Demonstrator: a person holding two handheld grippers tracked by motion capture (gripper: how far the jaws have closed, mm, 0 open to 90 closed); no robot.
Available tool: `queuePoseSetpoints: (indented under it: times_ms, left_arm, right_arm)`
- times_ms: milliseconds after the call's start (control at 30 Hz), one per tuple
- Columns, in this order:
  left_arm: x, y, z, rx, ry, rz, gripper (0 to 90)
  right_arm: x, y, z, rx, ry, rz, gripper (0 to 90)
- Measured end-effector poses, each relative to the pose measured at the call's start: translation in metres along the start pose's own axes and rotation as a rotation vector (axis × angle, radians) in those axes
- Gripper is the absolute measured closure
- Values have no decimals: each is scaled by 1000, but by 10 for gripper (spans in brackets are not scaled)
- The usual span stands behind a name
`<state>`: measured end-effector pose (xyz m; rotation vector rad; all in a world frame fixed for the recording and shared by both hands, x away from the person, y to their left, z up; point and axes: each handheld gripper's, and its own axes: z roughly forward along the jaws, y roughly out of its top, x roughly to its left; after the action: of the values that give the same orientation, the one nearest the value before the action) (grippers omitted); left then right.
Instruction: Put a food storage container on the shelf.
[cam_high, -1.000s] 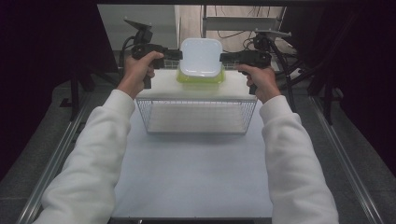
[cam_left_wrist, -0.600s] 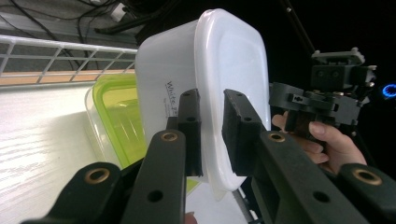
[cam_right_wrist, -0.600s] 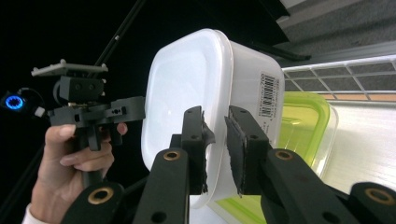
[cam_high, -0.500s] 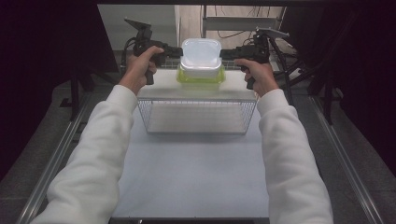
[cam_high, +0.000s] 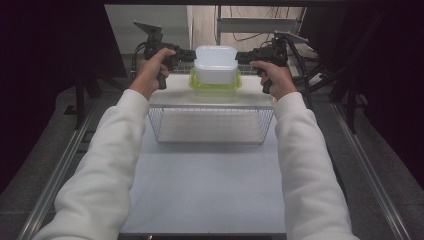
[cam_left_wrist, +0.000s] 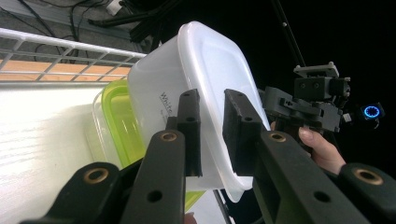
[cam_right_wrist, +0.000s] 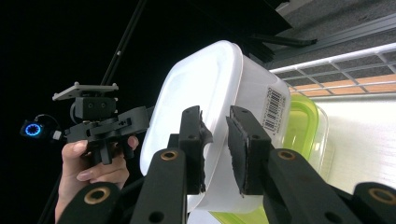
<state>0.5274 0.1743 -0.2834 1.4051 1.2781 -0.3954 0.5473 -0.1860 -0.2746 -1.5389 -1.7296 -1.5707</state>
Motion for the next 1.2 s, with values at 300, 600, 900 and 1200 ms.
queuePoseSetpoints:
  times_ms: [300, 600, 900, 1200]
  left_arm:
    - [-3, -1, -3, -26, 7, 43, 715]
    - [-15, -8, -25, -58, 89, 213, 400]
    - [-37, -37, -48, -61, 132, 368, 321]
    - [-36, -80, -64, -51, 160, 463, 313]
  right_arm:
    - [0, 0, -2, -27, 1, -21, 685]
    - [22, -7, -25, -115, -71, -222, 497]
    - [35, -35, -54, -108, -89, -414, 400]
    - [31, -72, -83, -91, -115, -537, 349]
